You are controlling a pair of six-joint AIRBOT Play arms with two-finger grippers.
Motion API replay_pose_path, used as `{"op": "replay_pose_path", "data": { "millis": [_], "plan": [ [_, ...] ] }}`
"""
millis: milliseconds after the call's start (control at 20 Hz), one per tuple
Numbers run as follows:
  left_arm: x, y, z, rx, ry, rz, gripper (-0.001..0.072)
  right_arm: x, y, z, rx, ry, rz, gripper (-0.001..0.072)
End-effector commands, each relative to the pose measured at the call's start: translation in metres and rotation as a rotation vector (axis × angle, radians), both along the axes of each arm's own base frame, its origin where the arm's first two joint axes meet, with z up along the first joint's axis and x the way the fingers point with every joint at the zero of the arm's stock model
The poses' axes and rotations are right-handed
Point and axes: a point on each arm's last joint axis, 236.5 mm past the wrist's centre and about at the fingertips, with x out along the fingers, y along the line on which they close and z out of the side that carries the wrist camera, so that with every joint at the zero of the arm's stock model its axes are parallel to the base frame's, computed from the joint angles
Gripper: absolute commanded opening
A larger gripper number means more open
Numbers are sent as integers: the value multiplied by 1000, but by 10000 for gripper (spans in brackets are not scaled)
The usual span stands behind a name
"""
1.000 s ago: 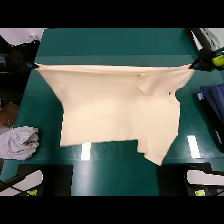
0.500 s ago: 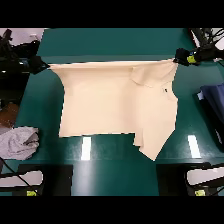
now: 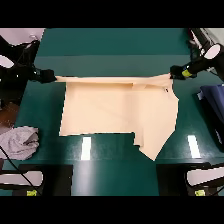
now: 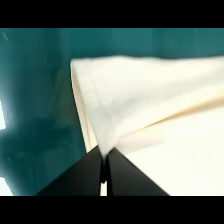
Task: Fold the shirts.
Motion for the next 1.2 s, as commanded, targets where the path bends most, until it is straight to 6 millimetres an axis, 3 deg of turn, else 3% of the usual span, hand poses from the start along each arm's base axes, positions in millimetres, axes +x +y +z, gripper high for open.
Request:
{"op": "replay_pose_path", "data": {
  "millis": [0,200,250,300,350,500,650,800,1000,1150],
  "plan": [
    [-30,1,-20,37,138,-62,27,-33,-3,-26,-29,104,15,23],
    [-54,-7,-36,-4,266,-74,28,-55,2,-42,-9,189,24,28],
    [-57,-7,-40,-16,287,-50,99,-57,2,-42,-8,200,28,54],
    [-58,-7,-42,-28,303,-21,377,-59,3,-40,-7,206,31,225],
    [-58,-7,-42,-38,312,8,507,-60,3,-38,-6,214,33,391],
    [-61,-7,-40,-40,326,13,501,-67,3,-22,-2,246,51,398],
    [-87,-3,-36,2,384,-21,501,-88,6,2,-1,289,104,397],
    [-129,-7,-42,15,406,-24,501,-107,17,25,40,232,127,395],
    [-201,-23,-72,-21,486,-21,501,-132,47,50,226,139,141,385],
    [-239,-30,-92,-37,554,-19,501,-143,41,56,252,105,99,384]
  ]
}}
